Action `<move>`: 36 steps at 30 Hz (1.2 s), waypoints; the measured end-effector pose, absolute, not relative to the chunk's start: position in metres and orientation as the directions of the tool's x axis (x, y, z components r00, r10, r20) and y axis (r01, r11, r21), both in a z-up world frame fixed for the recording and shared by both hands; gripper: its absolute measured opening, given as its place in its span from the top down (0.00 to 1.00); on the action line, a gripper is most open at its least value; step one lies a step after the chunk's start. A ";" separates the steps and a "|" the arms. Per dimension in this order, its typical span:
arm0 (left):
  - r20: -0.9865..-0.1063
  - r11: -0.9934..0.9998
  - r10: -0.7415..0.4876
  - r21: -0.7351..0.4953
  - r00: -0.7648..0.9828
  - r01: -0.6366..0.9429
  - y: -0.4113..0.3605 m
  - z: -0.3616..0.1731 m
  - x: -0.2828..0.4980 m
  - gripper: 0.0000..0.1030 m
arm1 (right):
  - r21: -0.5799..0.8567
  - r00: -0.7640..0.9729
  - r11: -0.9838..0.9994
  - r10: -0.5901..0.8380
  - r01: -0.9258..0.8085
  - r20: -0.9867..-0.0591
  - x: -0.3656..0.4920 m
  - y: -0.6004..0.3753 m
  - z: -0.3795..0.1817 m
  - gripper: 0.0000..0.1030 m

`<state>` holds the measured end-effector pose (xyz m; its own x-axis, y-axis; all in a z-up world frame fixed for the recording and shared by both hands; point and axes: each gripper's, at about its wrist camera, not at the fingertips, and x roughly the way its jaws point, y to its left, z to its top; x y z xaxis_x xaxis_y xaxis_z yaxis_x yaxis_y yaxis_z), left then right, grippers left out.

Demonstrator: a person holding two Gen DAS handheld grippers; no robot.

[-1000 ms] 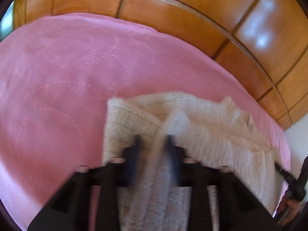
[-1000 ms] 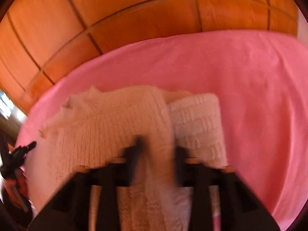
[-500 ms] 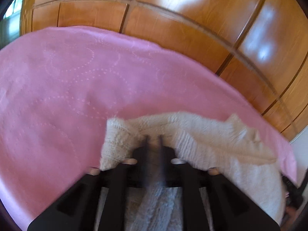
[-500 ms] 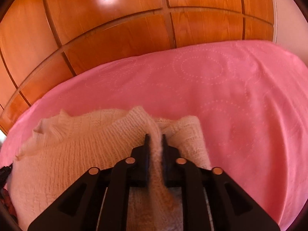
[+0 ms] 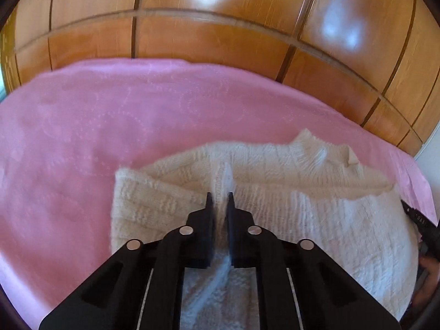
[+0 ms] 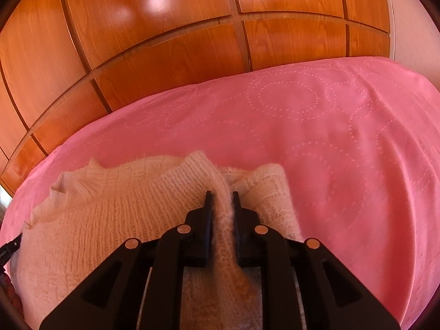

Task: Fold small clothes
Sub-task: 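Lay the folded hem down with both grippers and open them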

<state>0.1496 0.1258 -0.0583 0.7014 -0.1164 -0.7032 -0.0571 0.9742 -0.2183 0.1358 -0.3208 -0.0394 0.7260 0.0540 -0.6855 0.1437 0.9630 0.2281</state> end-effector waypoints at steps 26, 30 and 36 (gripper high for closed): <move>-0.585 0.932 -0.026 -0.307 0.811 -0.191 0.140 -0.037 0.121 0.46 | 0.201 0.729 0.959 -0.008 0.198 -0.684 0.131 -0.321 -0.035 0.84; -0.532 0.941 -0.119 -0.331 0.839 -0.076 0.108 -0.019 0.099 0.46 | 0.199 0.729 0.960 -0.009 0.198 -0.684 0.130 -0.320 -0.035 0.82; -0.606 0.988 -0.155 -0.086 0.781 0.129 0.032 -0.038 0.116 0.46 | 0.204 0.731 0.959 -0.005 0.197 -0.683 0.131 -0.321 -0.035 0.79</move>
<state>0.1158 0.0323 -0.0377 0.7805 -0.1545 -0.6057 0.1286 0.9879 -0.0863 0.1305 -0.3208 -0.0354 0.7308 -0.0046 -0.6826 0.1968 0.9590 0.2042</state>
